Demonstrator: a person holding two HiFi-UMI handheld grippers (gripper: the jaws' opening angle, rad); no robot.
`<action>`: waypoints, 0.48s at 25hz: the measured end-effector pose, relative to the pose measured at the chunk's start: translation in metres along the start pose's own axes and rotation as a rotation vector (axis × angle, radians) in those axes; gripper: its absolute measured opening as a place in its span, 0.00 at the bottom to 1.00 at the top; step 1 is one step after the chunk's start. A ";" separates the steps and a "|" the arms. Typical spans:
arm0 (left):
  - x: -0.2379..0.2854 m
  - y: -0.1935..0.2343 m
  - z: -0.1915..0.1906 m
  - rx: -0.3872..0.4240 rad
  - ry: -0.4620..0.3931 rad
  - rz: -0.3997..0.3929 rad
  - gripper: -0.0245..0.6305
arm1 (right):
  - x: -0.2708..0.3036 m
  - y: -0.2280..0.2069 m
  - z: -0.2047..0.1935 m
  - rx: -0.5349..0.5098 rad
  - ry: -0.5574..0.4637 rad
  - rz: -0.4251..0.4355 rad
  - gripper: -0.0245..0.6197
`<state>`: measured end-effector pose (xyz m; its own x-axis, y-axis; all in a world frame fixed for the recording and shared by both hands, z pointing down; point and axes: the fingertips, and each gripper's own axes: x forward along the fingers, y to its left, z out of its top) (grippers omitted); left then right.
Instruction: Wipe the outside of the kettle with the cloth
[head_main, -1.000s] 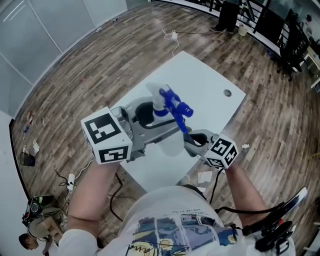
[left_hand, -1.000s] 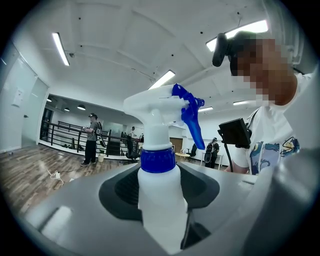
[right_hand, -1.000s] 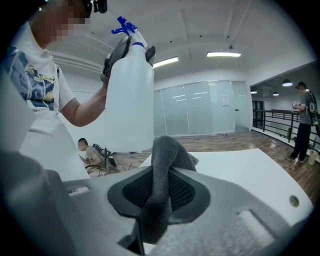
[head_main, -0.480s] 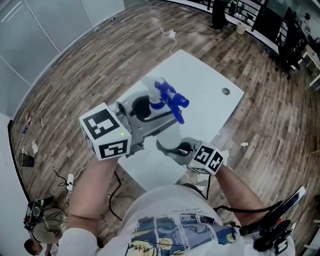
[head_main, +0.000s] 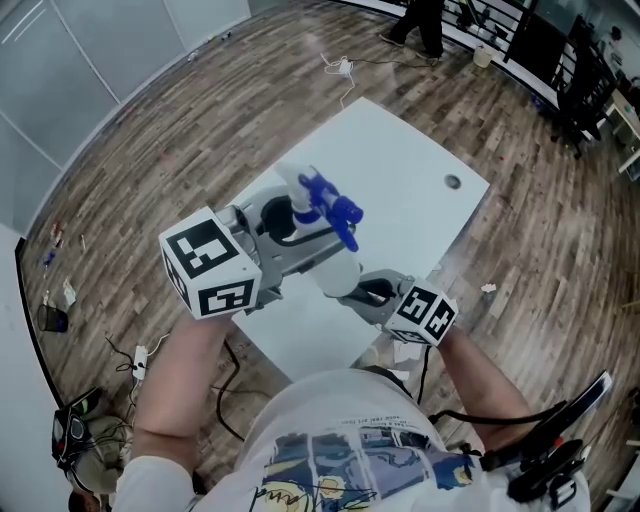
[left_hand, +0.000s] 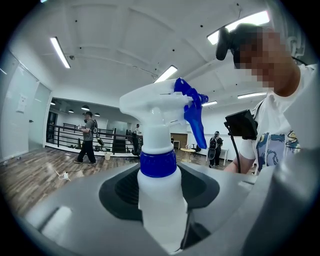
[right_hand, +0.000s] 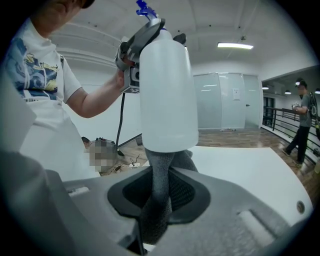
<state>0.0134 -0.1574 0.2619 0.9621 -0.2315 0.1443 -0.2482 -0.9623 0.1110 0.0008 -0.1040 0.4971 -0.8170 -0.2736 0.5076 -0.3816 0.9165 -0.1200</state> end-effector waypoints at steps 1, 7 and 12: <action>0.000 0.000 -0.001 0.002 0.005 0.000 0.35 | -0.001 -0.002 -0.001 0.004 0.000 -0.005 0.15; 0.000 0.000 -0.010 0.014 0.031 -0.001 0.35 | -0.015 -0.017 -0.011 0.026 0.006 -0.051 0.15; 0.001 0.003 -0.012 0.009 0.042 0.014 0.35 | -0.032 -0.033 -0.020 0.057 0.003 -0.108 0.15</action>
<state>0.0122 -0.1586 0.2745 0.9530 -0.2386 0.1869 -0.2600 -0.9604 0.0999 0.0483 -0.1201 0.5019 -0.7683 -0.3692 0.5229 -0.4917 0.8634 -0.1130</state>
